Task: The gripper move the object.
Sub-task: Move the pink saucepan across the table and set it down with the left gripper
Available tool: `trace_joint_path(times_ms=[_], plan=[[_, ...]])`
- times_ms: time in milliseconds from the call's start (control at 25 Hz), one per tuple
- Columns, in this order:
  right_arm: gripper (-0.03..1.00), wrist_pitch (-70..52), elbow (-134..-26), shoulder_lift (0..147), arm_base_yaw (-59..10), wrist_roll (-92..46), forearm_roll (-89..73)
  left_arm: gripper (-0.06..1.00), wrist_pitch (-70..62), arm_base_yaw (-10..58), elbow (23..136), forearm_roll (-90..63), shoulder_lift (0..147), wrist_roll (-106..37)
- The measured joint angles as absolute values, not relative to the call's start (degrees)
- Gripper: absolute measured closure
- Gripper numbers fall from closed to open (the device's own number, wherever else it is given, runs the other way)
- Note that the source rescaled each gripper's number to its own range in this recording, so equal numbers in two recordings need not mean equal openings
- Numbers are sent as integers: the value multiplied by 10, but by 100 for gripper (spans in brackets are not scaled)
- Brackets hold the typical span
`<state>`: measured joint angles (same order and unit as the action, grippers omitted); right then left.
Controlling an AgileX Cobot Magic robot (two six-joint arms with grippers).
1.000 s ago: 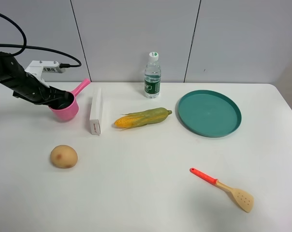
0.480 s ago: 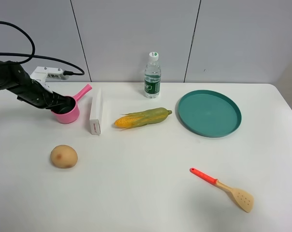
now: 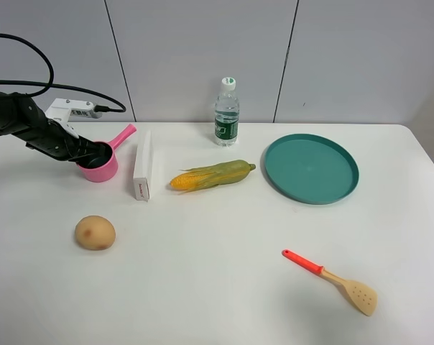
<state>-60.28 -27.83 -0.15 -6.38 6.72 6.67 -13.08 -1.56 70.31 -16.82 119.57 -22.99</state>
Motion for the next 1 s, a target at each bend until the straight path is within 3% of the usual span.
trace_joint_path(times_ms=[120,160,280,360,440,600,1000], plan=[[-3,-603,-278,-2,-64,67,67,91,-130,-16,703,-168,1196,-234],[-3,-603,-278,-2,-64,67,67,86,-130,-16,703,-168,1196,-237],[-3,-603,-278,-2,-64,67,67,49,-126,-16,703,-168,1196,-238],[-3,-603,-278,-2,-64,67,67,16,-110,-16,703,-172,1196,-236],[-3,-603,-278,-2,-64,67,67,2,-104,-16,703,-182,1196,-228],[-3,-603,-278,-2,-64,67,67,-5,-107,-16,703,-194,1196,-220],[-3,-603,-278,-2,-64,67,67,-5,-180,-16,703,-218,1098,-218]])
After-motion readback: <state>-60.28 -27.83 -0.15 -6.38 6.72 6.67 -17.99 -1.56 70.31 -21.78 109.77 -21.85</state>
